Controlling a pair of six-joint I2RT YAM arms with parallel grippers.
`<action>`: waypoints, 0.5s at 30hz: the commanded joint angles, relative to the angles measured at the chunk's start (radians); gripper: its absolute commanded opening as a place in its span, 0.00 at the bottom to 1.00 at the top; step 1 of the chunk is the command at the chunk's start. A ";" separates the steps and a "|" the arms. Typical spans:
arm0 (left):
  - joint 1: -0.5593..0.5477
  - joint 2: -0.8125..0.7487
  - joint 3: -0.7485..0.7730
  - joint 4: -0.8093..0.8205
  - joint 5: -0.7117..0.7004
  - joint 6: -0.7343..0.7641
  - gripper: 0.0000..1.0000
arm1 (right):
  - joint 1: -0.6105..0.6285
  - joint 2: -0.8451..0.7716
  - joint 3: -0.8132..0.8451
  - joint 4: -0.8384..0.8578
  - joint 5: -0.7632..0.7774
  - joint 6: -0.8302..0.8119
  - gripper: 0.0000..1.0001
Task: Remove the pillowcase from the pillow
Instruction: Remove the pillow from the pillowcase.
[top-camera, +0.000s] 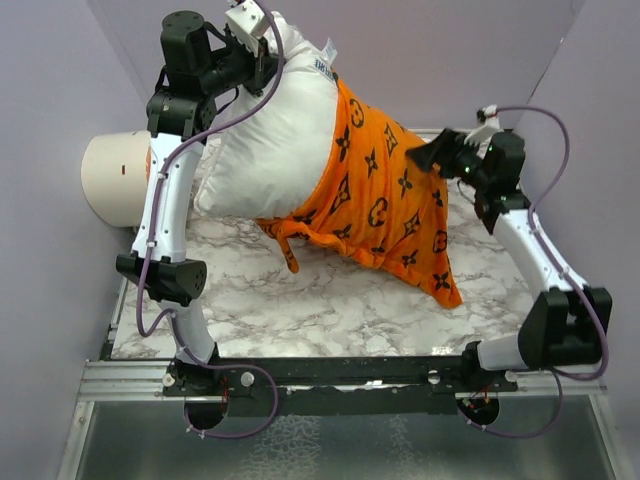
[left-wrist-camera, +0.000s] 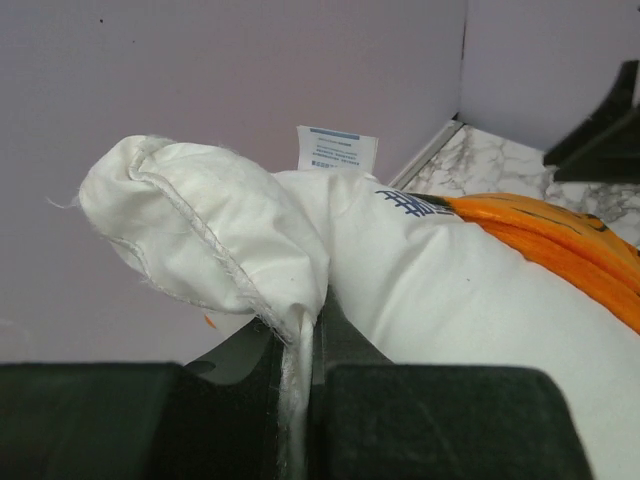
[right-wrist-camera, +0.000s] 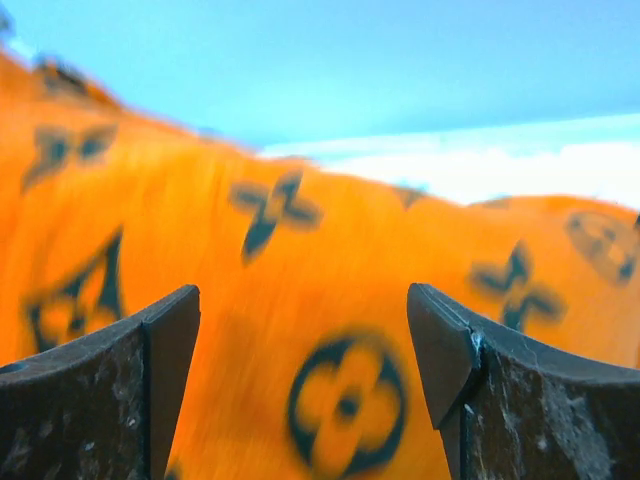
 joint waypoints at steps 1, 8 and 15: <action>0.008 -0.093 0.025 0.181 0.170 -0.019 0.00 | -0.071 0.200 0.252 0.201 -0.129 0.116 0.84; 0.008 -0.042 0.068 0.236 0.061 0.031 0.00 | 0.013 0.349 0.357 0.128 -0.330 0.020 0.79; -0.001 0.066 0.147 0.583 -0.168 -0.030 0.00 | 0.219 0.102 -0.146 0.317 -0.255 -0.050 0.66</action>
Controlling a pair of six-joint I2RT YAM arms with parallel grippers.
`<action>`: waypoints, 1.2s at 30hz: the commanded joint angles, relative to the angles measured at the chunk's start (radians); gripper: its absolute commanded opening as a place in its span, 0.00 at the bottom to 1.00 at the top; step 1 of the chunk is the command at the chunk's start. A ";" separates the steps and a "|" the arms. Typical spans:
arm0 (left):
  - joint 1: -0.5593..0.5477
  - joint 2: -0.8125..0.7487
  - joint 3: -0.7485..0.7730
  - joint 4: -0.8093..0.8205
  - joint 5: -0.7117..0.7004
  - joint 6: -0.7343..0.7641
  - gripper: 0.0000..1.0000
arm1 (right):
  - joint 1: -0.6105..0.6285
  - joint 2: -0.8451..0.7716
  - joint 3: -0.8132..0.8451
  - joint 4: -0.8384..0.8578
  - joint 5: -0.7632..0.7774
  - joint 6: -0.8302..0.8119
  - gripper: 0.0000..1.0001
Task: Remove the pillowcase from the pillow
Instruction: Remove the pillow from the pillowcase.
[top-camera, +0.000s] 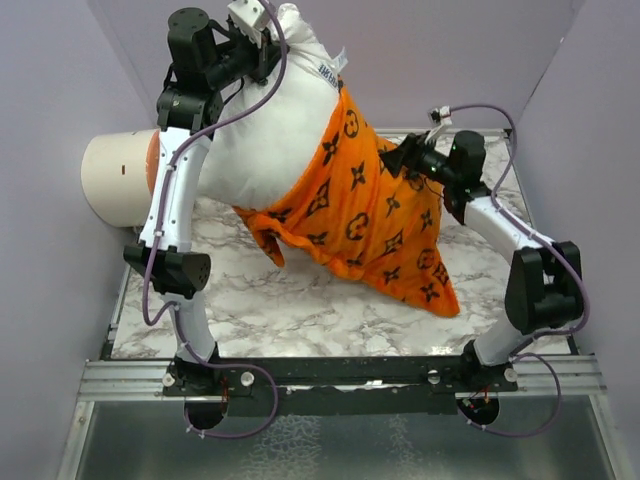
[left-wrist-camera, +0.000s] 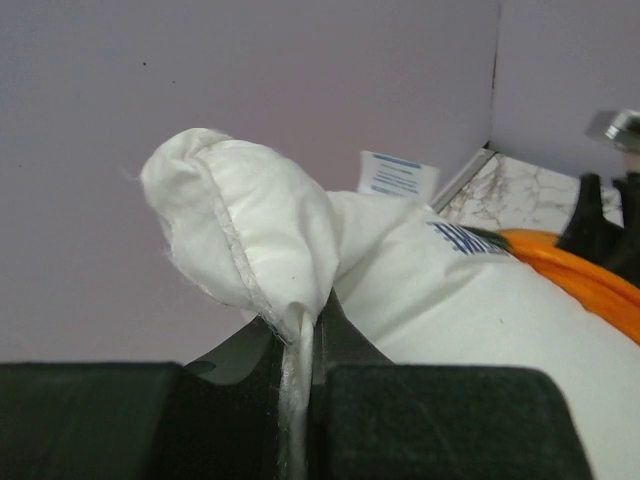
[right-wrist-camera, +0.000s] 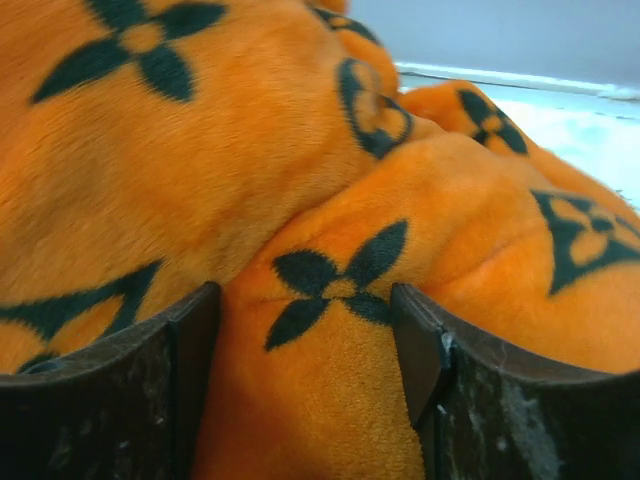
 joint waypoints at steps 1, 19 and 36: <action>-0.014 0.058 0.181 0.494 -0.180 -0.006 0.00 | 0.132 -0.198 -0.321 0.162 -0.016 -0.023 0.66; -0.241 -0.036 0.191 0.862 -0.104 0.150 0.00 | 0.423 -0.360 -0.344 0.134 0.310 -0.162 0.86; -0.291 -0.288 0.005 0.615 0.210 -0.051 0.00 | 0.306 -0.362 -0.295 0.234 0.133 -0.176 0.83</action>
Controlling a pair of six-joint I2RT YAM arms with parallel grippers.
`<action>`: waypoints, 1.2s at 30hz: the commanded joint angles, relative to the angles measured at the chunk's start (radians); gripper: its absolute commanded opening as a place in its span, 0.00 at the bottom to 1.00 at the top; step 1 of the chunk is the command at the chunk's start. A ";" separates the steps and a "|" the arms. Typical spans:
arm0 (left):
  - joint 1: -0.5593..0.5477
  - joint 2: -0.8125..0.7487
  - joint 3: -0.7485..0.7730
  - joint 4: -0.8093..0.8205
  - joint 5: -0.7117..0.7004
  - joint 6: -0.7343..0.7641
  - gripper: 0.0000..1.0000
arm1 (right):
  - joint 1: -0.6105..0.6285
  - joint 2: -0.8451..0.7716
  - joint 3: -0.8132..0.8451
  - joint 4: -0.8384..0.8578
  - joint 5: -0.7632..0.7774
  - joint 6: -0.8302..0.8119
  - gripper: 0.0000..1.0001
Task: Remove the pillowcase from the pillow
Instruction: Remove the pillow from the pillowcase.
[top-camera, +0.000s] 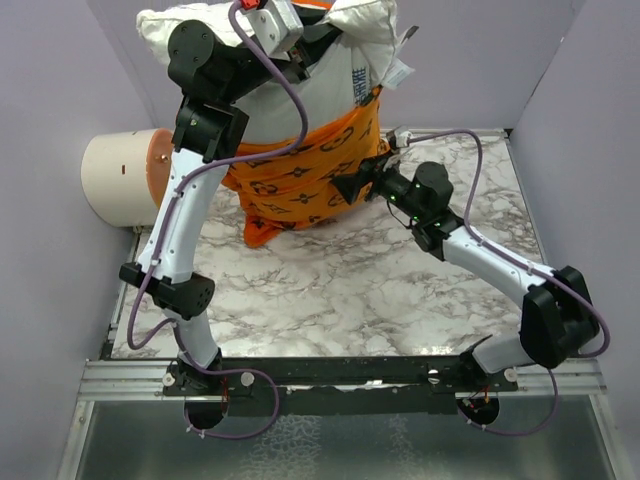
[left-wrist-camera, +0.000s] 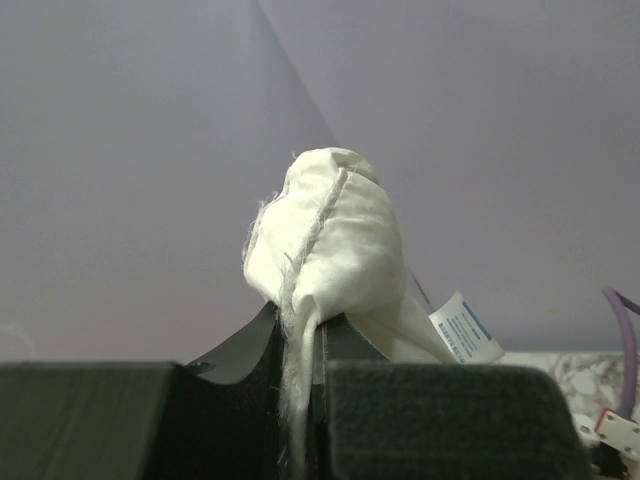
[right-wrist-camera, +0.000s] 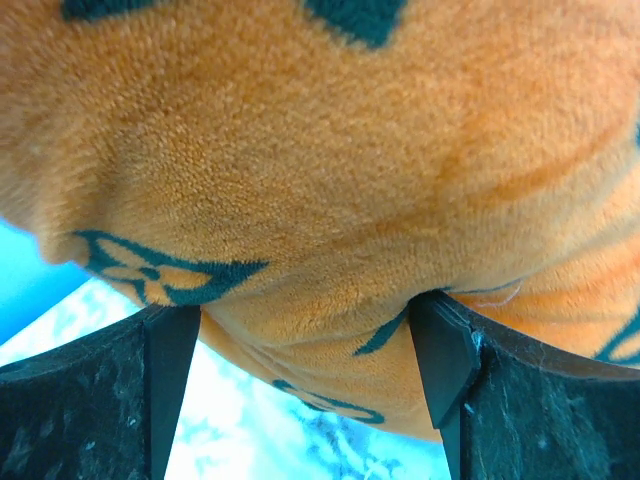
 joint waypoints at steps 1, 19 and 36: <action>-0.028 -0.236 -0.043 0.131 0.124 -0.008 0.00 | -0.138 -0.194 -0.104 0.053 -0.378 0.051 0.83; 0.014 -0.445 -0.243 -0.372 0.205 0.229 0.00 | -0.545 -0.087 -0.074 0.204 -0.987 0.179 0.89; 0.032 -0.485 -0.280 -0.365 0.116 0.287 0.00 | -0.530 0.201 0.065 0.700 -1.090 0.628 0.83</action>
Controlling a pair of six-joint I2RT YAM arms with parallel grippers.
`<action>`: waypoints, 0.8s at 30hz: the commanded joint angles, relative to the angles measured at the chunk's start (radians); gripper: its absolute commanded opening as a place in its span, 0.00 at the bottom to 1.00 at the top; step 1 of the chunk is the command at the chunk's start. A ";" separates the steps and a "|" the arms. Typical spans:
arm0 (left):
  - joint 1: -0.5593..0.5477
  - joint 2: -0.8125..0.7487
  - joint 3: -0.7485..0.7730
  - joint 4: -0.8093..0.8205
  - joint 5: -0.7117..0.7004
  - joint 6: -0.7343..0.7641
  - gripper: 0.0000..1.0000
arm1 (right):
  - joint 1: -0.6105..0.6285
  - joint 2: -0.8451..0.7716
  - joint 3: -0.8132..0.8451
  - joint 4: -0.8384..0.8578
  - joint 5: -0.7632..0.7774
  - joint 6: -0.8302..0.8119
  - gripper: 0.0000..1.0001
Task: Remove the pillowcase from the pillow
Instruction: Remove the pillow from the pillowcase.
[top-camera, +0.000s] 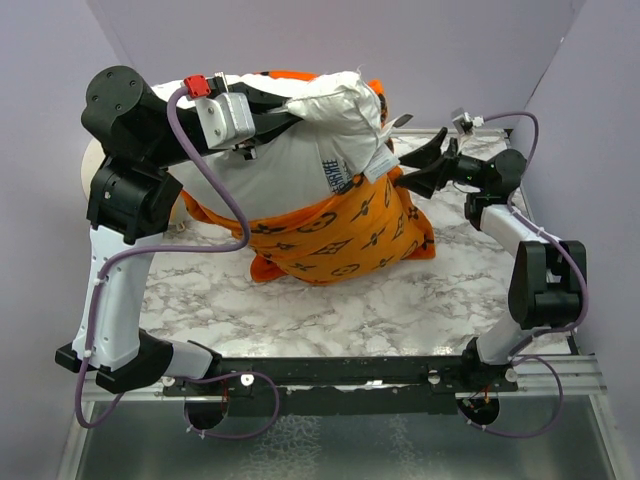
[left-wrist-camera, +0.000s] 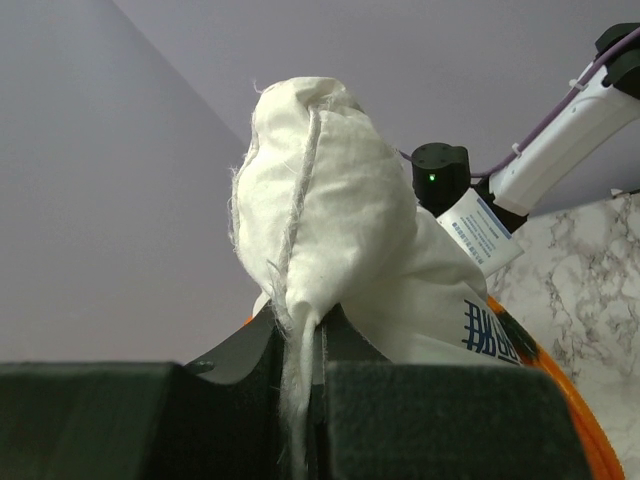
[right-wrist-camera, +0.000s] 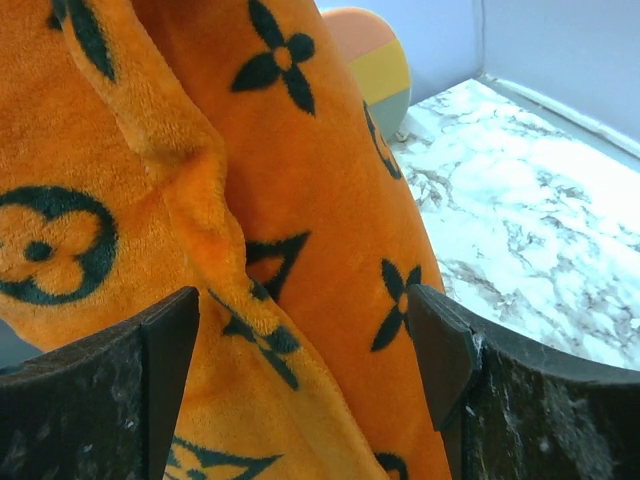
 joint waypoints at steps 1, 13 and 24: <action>0.010 -0.036 0.019 0.104 -0.096 0.046 0.00 | 0.030 0.032 0.046 0.118 -0.043 0.103 0.83; 0.010 -0.033 0.008 0.157 -0.201 0.108 0.00 | 0.067 0.097 0.038 0.189 0.005 0.190 0.04; 0.010 -0.043 -0.091 0.443 -0.449 0.464 0.00 | 0.037 -0.002 -0.064 -0.314 0.340 -0.143 0.01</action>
